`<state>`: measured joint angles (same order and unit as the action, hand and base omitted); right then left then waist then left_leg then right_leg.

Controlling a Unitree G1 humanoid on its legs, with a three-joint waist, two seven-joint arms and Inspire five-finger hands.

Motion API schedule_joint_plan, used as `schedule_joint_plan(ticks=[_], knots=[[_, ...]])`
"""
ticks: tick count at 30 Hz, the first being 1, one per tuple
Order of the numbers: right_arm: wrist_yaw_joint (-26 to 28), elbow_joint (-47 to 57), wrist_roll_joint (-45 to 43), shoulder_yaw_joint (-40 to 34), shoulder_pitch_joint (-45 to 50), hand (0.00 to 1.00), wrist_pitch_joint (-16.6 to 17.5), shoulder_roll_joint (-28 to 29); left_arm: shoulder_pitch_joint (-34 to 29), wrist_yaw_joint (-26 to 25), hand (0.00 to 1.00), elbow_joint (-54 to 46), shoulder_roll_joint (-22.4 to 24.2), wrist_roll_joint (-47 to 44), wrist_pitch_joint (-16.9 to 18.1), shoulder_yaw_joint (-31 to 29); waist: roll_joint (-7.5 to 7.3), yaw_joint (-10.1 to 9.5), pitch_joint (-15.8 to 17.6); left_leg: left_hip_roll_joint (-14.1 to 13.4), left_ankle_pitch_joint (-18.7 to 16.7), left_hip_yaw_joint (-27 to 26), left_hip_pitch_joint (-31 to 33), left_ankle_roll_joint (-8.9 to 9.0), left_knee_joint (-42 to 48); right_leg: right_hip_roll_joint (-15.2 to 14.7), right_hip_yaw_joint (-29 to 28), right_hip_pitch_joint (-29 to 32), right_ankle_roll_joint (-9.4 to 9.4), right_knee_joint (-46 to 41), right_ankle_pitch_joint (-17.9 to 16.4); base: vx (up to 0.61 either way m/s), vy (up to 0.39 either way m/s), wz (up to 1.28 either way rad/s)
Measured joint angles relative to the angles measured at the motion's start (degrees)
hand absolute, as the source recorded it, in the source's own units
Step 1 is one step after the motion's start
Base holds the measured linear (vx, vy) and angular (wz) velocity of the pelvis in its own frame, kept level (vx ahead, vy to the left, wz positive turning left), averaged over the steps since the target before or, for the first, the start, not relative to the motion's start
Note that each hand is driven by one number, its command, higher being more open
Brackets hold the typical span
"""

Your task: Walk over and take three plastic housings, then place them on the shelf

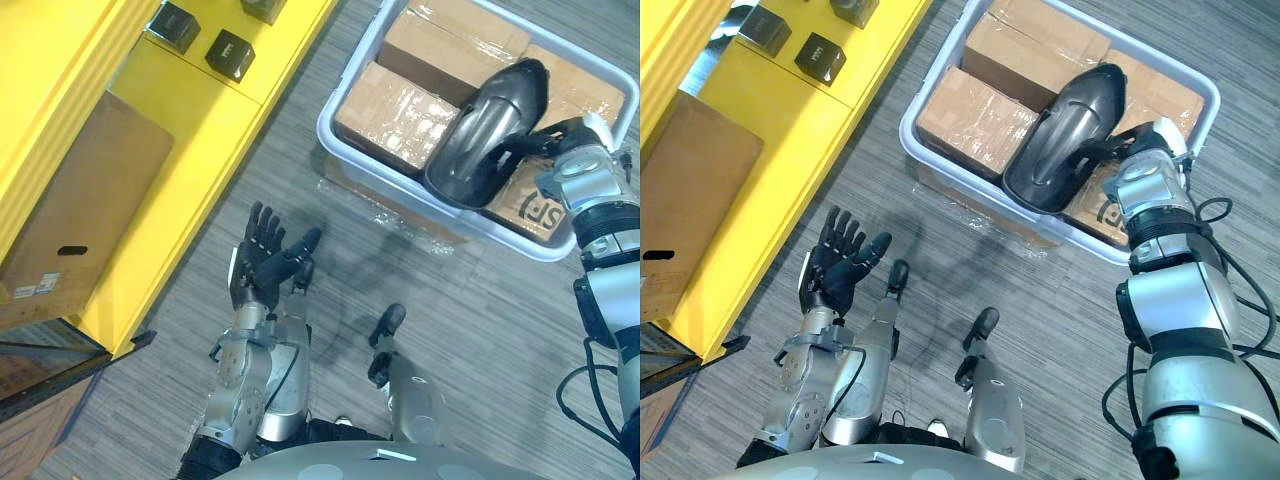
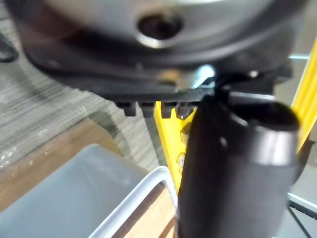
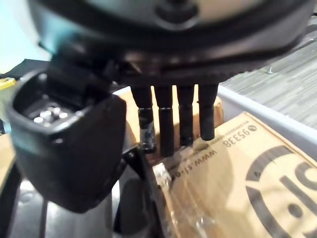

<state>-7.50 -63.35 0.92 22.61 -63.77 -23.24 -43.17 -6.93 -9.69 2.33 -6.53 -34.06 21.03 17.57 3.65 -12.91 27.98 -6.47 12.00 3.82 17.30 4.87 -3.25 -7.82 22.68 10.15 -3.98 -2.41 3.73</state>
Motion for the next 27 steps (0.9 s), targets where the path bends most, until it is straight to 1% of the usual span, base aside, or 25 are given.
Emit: schedule_joint_plan(ticks=[2,4,7,8,10,12,13,15,19,24,27], knots=[[-0.7,-0.4,0.2,0.0,0.4,0.00,0.3,-0.1,0.1,-0.3,1.00,0.5,0.0,-0.7,0.0,0.1,0.68,0.06,-0.4,-0.1,0.1,-0.1,0.0,0.14,-0.1,-0.1,-0.1,0.4,0.08,-0.7,-0.5,0.03,-0.043,-0.03],[-0.2,-1.2,0.5,-0.2,1.4,0.00,0.2,0.2,0.1,-0.8,1.00,1.0,0.0,-1.6,0.0,0.3,1.19,0.10,-0.7,-0.1,0.1,-0.2,0.0,0.23,-0.1,-0.1,-0.2,0.5,0.08,-0.8,-0.8,0.04,-0.041,-0.01],[0.5,-2.5,0.2,-0.9,3.9,0.00,0.0,1.9,0.1,-0.9,1.00,1.1,0.0,-1.6,0.0,0.7,1.50,0.14,-0.9,0.0,0.1,-0.2,0.0,0.25,-0.1,-0.3,-0.1,0.8,0.00,-1.7,-1.4,0.05,-0.040,0.02],[-0.9,-2.8,-0.2,-2.0,5.1,0.00,0.8,3.2,0.0,-1.1,1.00,1.1,0.1,-1.6,0.0,0.7,1.52,0.43,-0.9,0.0,0.1,-0.2,-0.1,0.26,-0.1,-0.4,-0.1,0.8,0.00,-2.0,-1.5,0.00,0.000,0.00],[-2.1,-3.0,-0.8,-2.7,5.1,0.00,2.8,3.3,0.1,-1.3,1.00,1.1,0.2,-1.6,0.0,0.9,1.65,0.66,-1.0,0.1,0.1,-0.3,-0.4,0.26,-0.1,-0.7,-0.2,0.9,-0.08,-2.8,-2.0,0.00,0.000,0.00],[-5.6,-3.5,-0.9,-2.9,6.0,0.00,5.2,3.3,0.0,-1.4,1.00,1.1,0.2,-1.6,0.0,1.8,2.28,0.45,-1.4,0.2,0.1,-0.2,-0.5,0.28,-0.2,-0.9,-0.1,1.2,-0.07,-3.8,-2.5,-0.04,-0.017,0.01],[-6.5,-3.5,-0.8,-2.9,6.4,0.00,5.8,3.4,0.0,-1.4,1.00,1.1,0.2,-1.6,0.1,1.9,2.38,0.35,-1.4,0.1,0.1,-0.2,-0.5,0.26,-0.2,-1.0,-0.1,1.4,-0.04,-4.0,-2.6,-0.05,-0.025,0.02],[-9.5,-3.5,-0.8,-2.9,6.9,0.00,8.3,3.9,-0.5,-1.4,1.00,1.1,0.2,-1.6,0.1,1.8,2.65,0.49,-1.6,0.0,0.5,0.0,-0.5,0.19,-1.1,-1.0,0.0,1.9,0.01,-4.7,-2.9,-0.04,-0.029,0.02],[-14.5,-3.0,-0.5,-3.0,6.9,0.00,11.9,3.9,-0.5,-1.3,1.00,1.1,0.0,-1.5,0.3,1.8,2.69,0.51,-1.6,0.1,0.9,0.0,-0.5,0.18,-1.4,-1.2,0.0,2.3,0.01,-5.4,-3.0,0.00,-0.016,0.01],[-22.0,3.9,1.1,-3.2,7.3,0.00,17.4,3.7,-0.7,-1.4,1.00,0.1,-0.2,-0.6,2.5,1.3,2.68,1.05,-1.6,0.0,1.1,-0.2,-0.5,0.19,-1.4,-1.2,-0.2,2.6,0.01,-5.7,-3.0,0.01,-0.034,-0.02],[-27.5,9.7,3.5,-4.3,7.3,0.00,20.8,3.6,-1.1,-3.1,1.00,-2.7,-0.7,6.0,2.7,-0.3,2.65,1.69,-1.6,0.0,1.1,-0.5,-0.9,0.19,-1.4,-1.2,-0.6,2.5,0.02,-5.8,-3.0,0.00,-0.034,-0.04]])
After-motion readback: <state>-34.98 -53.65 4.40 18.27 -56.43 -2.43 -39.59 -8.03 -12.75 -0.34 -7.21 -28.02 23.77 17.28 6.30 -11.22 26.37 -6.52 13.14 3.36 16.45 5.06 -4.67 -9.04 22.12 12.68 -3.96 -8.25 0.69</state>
